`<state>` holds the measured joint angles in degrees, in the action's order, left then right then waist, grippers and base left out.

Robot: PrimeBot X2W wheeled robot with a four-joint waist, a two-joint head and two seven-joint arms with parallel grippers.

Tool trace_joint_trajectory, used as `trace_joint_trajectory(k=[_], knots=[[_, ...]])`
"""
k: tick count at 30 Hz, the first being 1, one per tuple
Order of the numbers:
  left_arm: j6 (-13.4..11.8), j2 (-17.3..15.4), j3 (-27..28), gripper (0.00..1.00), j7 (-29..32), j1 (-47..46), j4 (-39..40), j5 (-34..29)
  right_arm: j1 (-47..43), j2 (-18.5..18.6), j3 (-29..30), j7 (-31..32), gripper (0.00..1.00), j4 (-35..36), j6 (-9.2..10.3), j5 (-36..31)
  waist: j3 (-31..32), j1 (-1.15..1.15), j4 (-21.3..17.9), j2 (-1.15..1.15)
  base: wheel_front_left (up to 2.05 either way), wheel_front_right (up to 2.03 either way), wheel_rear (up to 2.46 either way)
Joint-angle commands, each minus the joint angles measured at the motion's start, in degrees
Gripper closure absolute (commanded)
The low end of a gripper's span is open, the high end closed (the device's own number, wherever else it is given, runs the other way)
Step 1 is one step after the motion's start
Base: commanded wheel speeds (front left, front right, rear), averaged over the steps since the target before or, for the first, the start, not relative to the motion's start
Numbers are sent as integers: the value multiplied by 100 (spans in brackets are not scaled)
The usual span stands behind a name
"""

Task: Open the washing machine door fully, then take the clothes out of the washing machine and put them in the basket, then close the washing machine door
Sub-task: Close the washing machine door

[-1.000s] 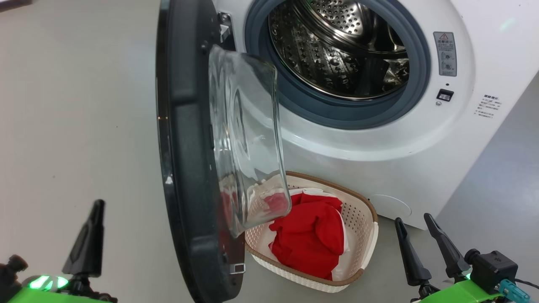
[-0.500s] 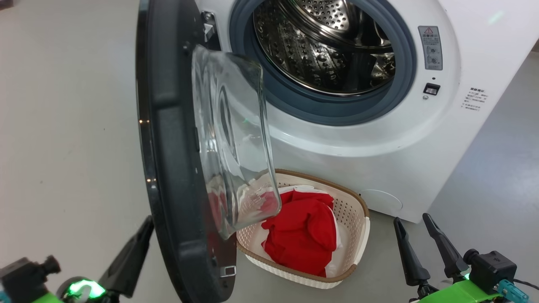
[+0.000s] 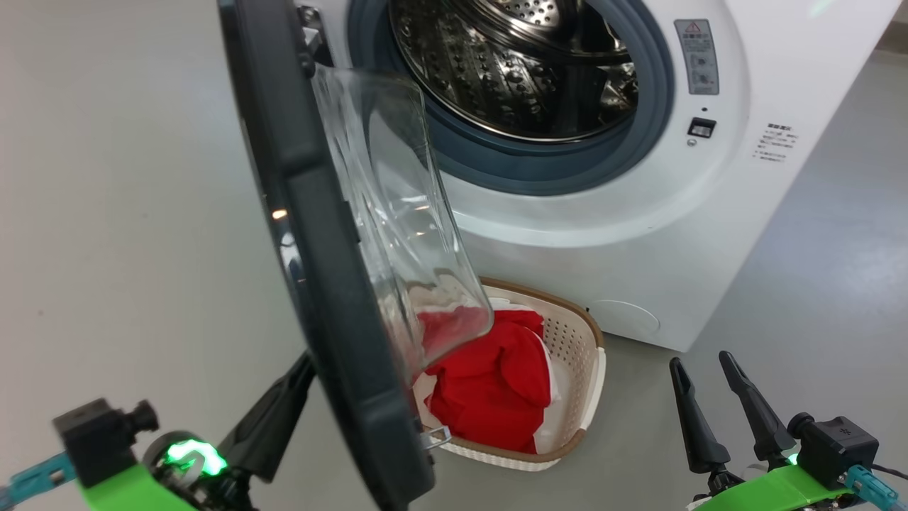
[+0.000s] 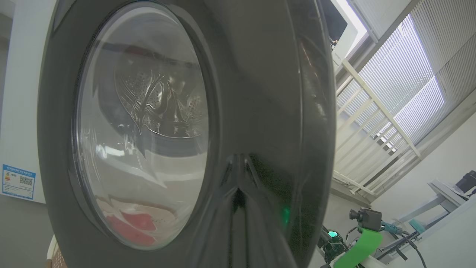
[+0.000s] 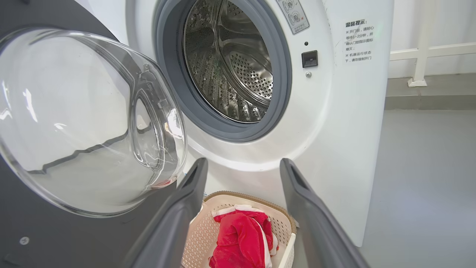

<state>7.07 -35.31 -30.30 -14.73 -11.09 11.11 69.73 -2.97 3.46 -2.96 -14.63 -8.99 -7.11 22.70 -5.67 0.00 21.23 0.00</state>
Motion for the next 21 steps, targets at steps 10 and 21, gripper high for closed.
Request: trace_joint_trajectory(k=[10, 21], knots=[[42, 392, -355, 100, -27, -1161, -265, -485, 430, 9, -72, -37, 0, 196, -37, -39, -342, 0, -491, 0, 0, 0, 0], [42, 883, -628, 100, -27, -2171, -1067, -817, 609, -15, 11, -37, 0, 247, -37, -42, -644, 0, -927, 0, 0, 0, 0]])
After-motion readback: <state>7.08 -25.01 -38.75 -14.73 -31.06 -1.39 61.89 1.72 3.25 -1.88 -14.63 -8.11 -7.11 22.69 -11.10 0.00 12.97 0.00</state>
